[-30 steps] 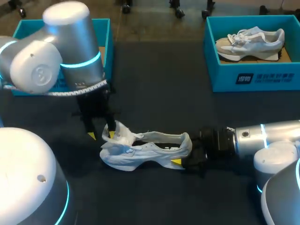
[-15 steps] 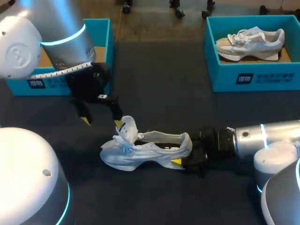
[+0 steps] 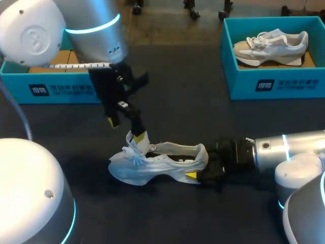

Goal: Take the shoe out of the shoebox, open the shoe tongue, remove and reinsert the insole, then place the shoe into the shoebox

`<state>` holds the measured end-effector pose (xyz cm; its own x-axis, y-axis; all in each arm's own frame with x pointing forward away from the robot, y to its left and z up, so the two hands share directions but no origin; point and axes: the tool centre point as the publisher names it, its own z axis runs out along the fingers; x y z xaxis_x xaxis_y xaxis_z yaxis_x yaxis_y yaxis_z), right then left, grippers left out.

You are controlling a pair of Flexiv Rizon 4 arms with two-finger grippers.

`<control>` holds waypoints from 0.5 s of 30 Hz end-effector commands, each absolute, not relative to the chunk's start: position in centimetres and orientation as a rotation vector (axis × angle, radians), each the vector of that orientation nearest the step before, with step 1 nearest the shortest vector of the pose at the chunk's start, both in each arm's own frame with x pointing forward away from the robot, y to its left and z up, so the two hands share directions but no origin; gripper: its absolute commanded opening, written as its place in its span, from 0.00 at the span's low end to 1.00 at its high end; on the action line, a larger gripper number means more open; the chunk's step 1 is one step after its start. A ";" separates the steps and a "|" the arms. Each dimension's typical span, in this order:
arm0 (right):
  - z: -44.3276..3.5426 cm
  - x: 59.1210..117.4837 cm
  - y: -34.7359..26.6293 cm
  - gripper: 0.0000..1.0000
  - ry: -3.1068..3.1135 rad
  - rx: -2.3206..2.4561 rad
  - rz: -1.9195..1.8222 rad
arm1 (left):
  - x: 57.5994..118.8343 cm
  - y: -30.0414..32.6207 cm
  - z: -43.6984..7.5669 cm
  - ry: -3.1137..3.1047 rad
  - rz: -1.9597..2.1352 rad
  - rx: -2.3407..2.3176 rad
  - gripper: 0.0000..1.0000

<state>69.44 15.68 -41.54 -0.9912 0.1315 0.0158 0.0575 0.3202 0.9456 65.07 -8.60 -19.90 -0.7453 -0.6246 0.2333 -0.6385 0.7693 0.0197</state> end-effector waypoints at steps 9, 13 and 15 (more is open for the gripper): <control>-41.6 69.4 15.8 0.00 2.505 0.178 1.780 | 65.7 -11.4 -19.3 -2.773 -0.172 0.900 1.00; -41.6 69.4 15.8 0.00 2.505 0.178 1.780 | 65.9 -11.1 -19.4 -2.788 -0.151 0.836 1.00; -41.6 69.4 15.8 0.00 2.505 0.178 1.780 | 66.0 -10.8 -19.7 -2.845 -0.084 0.758 1.00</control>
